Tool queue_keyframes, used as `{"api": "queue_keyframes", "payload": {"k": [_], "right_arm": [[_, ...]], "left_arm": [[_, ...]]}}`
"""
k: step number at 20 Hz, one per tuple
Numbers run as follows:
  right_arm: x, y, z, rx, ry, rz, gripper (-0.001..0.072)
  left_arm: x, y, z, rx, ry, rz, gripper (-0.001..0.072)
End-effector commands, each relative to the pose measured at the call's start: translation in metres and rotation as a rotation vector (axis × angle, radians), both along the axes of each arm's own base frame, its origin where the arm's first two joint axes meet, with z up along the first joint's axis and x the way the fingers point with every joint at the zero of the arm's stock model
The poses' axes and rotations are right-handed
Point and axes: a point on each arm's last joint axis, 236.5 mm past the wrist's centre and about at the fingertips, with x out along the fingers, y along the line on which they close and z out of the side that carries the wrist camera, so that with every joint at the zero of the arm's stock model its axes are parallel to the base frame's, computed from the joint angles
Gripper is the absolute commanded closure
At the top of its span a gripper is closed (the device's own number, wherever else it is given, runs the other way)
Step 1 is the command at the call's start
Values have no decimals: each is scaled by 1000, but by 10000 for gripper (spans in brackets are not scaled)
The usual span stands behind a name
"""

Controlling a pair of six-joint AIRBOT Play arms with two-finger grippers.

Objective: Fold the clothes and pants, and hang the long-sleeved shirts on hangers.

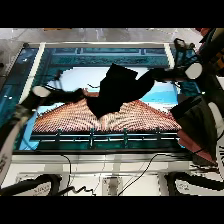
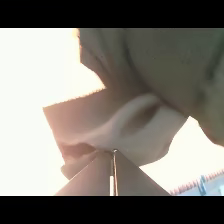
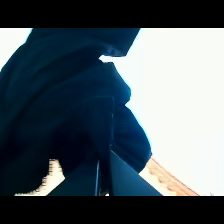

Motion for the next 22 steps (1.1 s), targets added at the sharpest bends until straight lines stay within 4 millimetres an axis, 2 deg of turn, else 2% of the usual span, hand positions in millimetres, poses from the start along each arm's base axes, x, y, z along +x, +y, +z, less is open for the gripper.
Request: {"api": "queue_keyframes", "payload": {"k": [1, 4, 6, 8, 10, 11, 12, 13, 15, 16, 18, 20, 22], "right_arm": [[2, -37, 4, 8, -9, -54, 695], [22, -36, 26, 60, -119, -90, 694], [39, -31, 51, 142, -229, -127, 694], [52, -36, 77, 184, -331, -168, 693], [54, -51, 97, 131, -376, -175, 693], [51, -62, 101, 96, -370, -177, 694], [45, -74, 101, 64, -345, -181, 694], [36, -84, 96, 40, -306, -186, 694], [10, -99, 68, -47, -166, -138, 695], [-7, -97, 47, -72, -77, -89, 695], [-40, -89, 9, -72, 65, -40, 695], [-70, -84, -22, -57, 127, -51, 696], [-115, -79, -54, -23, 205, -87, 696]], "left_arm": [[16, 100, 63, 90, -192, 218, 699], [26, 179, 130, 126, -409, 471, 700], [26, 220, 177, 156, -547, 599, 702], [23, 255, 216, 182, -640, 685, 703], [11, 297, 242, 228, -691, 773, 703], [2, 319, 244, 279, -689, 807, 702], [-8, 339, 236, 339, -656, 825, 702], [-21, 359, 218, 412, -583, 825, 702], [-49, 389, 171, 553, -394, 788, 699], [-62, 398, 145, 618, -300, 744, 699], [-79, 402, 98, 690, -159, 645, 699], [-90, 401, 52, 735, -58, 559, 699], [-106, 405, 12, 776, 46, 503, 699]]}}
